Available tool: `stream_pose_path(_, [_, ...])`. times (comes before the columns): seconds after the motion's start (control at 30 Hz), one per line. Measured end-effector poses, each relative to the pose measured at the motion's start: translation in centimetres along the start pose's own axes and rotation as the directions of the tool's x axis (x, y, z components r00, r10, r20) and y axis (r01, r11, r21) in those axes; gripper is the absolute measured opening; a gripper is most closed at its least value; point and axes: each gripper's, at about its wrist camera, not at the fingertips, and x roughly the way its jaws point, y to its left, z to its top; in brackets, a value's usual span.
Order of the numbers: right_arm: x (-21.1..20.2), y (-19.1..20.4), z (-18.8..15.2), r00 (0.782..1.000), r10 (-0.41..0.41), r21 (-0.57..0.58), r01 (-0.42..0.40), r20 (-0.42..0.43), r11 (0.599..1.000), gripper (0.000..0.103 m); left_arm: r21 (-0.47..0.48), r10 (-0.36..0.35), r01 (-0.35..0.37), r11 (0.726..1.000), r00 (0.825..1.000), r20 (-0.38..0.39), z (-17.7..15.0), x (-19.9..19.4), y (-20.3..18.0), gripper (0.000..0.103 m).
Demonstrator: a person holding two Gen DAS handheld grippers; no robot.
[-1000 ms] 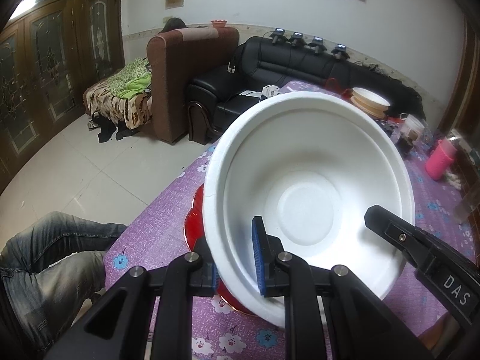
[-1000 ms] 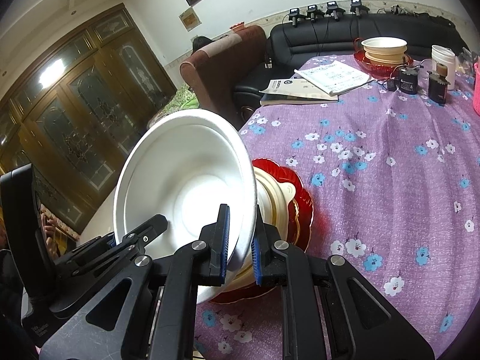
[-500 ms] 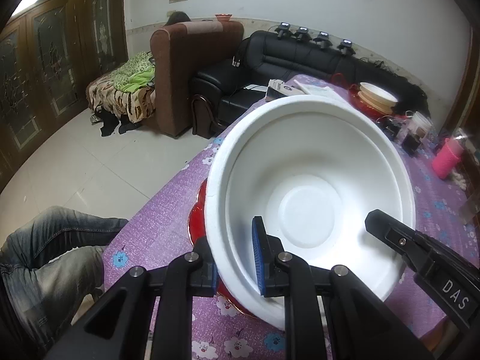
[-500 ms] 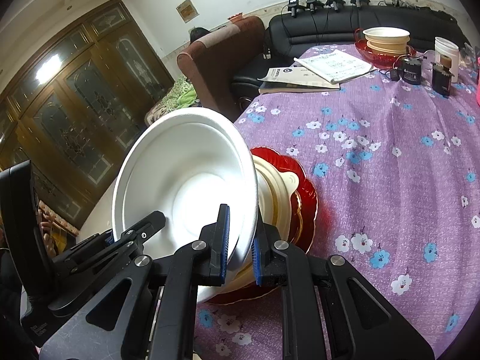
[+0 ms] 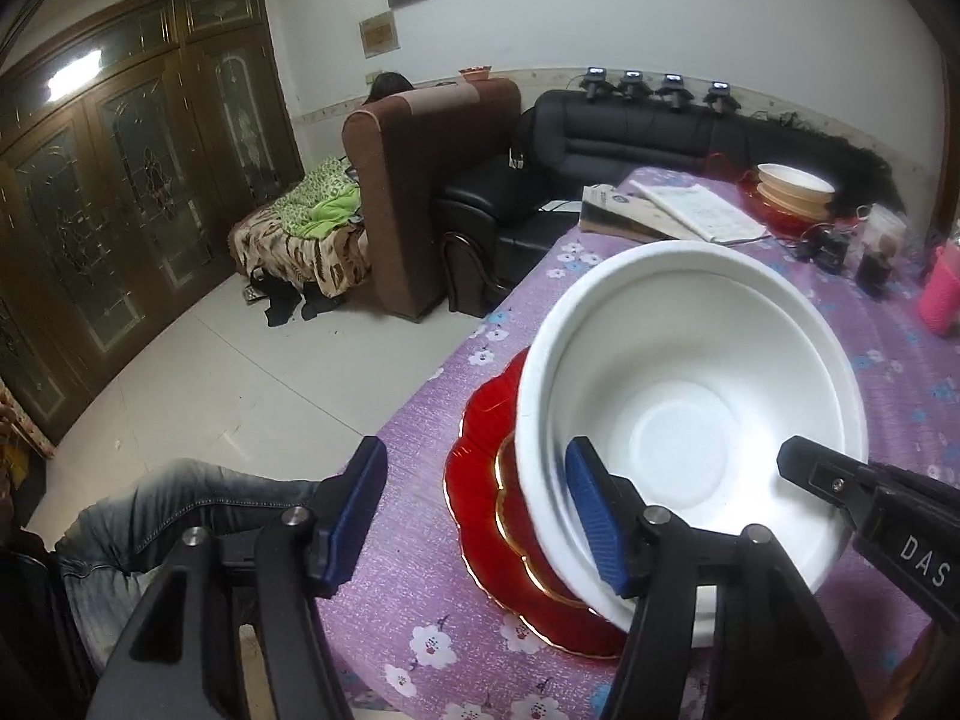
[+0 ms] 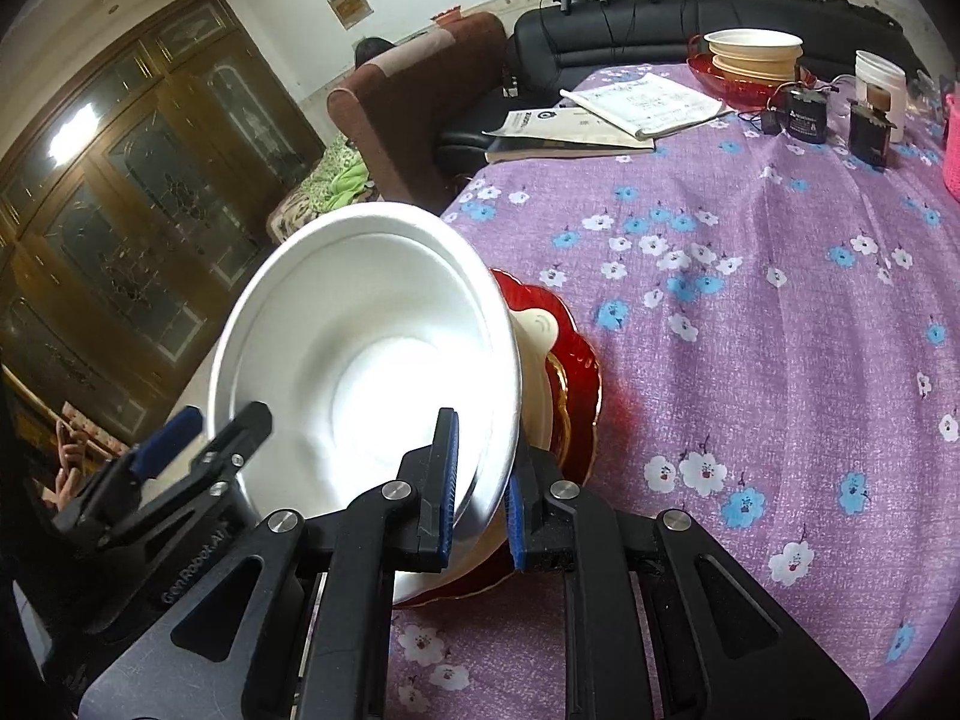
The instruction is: Organize plates and bowls
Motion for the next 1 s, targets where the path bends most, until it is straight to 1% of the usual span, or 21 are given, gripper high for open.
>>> stream_pose_path(0.13, [-0.2, 0.4, -0.1, 1.000, -0.007, -0.034, 0.007, 0.003, 0.999, 0.014, -0.007, 0.007, -0.007, 1.000, 1.000, -0.007, -0.2, 0.3, 0.4, 0.066])
stream_pose_path(0.23, [-0.8, 0.8, -0.1, 1.000, -0.011, -0.061, 0.013, 0.020, 0.998, 0.015, -0.009, 0.016, -0.017, 1.000, 1.000, -0.006, -0.3, 0.2, 0.6, 0.066])
stream_pose_path(0.3, [-1.3, 0.9, 0.0, 0.999, -0.017, -0.078, 0.020, 0.040, 0.997, 0.022, -0.012, 0.028, -0.028, 1.000, 1.000, -0.002, -0.3, 0.1, 0.7, 0.066])
stream_pose_path(0.37, [-2.0, 0.9, 0.0, 0.998, -0.007, -0.077, 0.012, 0.066, 0.997, 0.042, -0.018, 0.038, -0.038, 0.999, 0.999, 0.005, -0.3, -0.1, 0.9, 0.066])
stream_pose_path(0.43, [-2.7, 0.7, 0.1, 0.996, 0.007, -0.061, -0.001, 0.091, 0.998, 0.048, -0.023, 0.043, -0.043, 0.999, 0.999, 0.011, -0.3, -0.3, 1.1, 0.066])
stream_pose_path(0.6, [-3.8, -0.4, 0.2, 0.992, 0.027, -0.025, -0.024, 0.119, 0.999, 0.048, -0.028, 0.075, -0.074, 0.997, 0.996, 0.046, -0.1, -1.2, 1.5, 0.072])
stream_pose_path(0.7, [-4.5, -1.1, 0.5, 0.990, 0.022, -0.005, -0.022, 0.140, 1.000, 0.048, -0.034, 0.099, -0.097, 0.995, 0.992, 0.074, 0.1, -1.8, 1.8, 0.074])
stream_pose_path(0.8, [-5.0, -2.0, 0.8, 0.988, 0.020, 0.022, -0.023, 0.155, 0.999, 0.048, -0.055, 0.144, -0.138, 0.989, 0.981, 0.128, 0.4, -3.1, 2.3, 0.076])
stream_pose_path(0.83, [-5.1, -2.2, 0.8, 0.987, 0.021, 0.028, -0.026, 0.159, 0.999, 0.048, -0.064, 0.165, -0.157, 0.986, 0.974, 0.157, 0.4, -3.7, 2.4, 0.079])
stream_pose_path(0.9, [-5.4, -2.4, 0.8, 0.986, 0.020, 0.034, -0.026, 0.166, 0.999, 0.048, -0.075, 0.195, -0.183, 0.980, 0.960, 0.201, 0.5, -4.6, 2.4, 0.080])
stream_pose_path(0.93, [-5.4, -2.4, 0.8, 0.986, 0.020, 0.035, -0.026, 0.167, 0.999, 0.048, -0.080, 0.198, -0.185, 0.980, 0.956, 0.216, 0.7, -5.1, 2.4, 0.080])
stream_pose_path(1.0, [-5.6, -2.5, 0.8, 0.985, 0.024, 0.036, -0.030, 0.168, 0.999, 0.048, -0.080, 0.177, -0.162, 0.983, 0.956, 0.233, 0.9, -5.8, 2.2, 0.080])
